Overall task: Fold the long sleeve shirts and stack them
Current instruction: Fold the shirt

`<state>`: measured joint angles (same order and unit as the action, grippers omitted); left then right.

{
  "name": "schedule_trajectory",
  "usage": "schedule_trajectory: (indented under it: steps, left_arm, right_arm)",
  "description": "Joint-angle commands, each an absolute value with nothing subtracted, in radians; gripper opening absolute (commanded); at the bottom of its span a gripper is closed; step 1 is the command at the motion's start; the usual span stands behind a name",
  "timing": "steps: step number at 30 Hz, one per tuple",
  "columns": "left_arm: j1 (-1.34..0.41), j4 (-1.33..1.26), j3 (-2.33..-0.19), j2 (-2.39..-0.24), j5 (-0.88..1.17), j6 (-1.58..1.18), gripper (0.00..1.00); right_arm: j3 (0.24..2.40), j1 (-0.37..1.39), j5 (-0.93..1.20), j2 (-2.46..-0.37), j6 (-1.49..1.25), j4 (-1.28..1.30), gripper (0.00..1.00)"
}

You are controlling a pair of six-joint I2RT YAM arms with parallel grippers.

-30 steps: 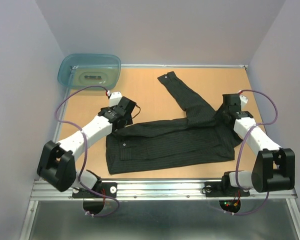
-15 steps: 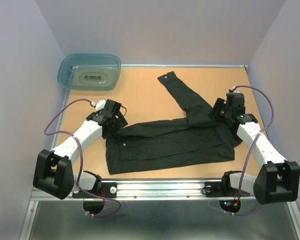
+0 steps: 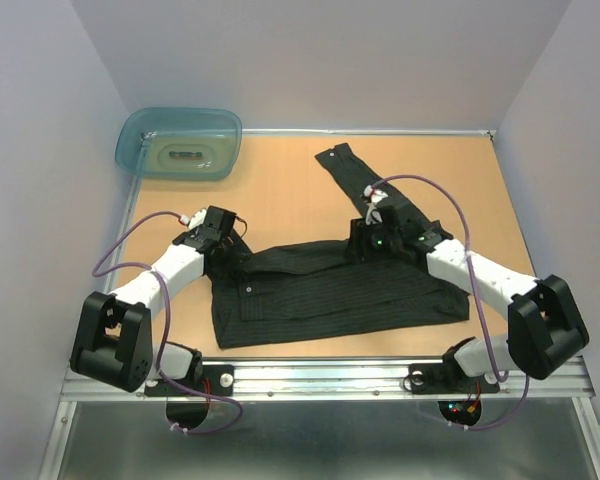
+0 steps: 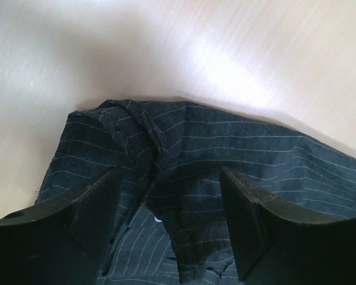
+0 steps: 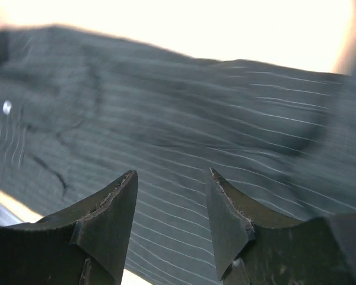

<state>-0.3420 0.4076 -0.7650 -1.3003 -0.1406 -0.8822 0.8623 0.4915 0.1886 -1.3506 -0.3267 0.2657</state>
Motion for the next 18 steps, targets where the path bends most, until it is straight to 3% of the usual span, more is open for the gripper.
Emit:
schedule_trajectory:
  steps: [1,5,18]
  left_arm:
    - [-0.334,0.356,-0.749,-1.316,-0.121,-0.896,0.75]
    - [-0.334,0.341,-0.746,-1.334,-0.11,-0.893,0.7]
    - [-0.334,0.293,-0.68,-1.351,-0.1,-0.896,0.69]
  right_arm:
    - [0.897,0.604,0.175,-1.41,-0.285,0.138,0.55]
    - [0.884,0.669,0.166,-1.46,-0.298,0.068,0.55]
    - [0.828,0.698,0.152,-1.509,-0.293,0.041,0.54]
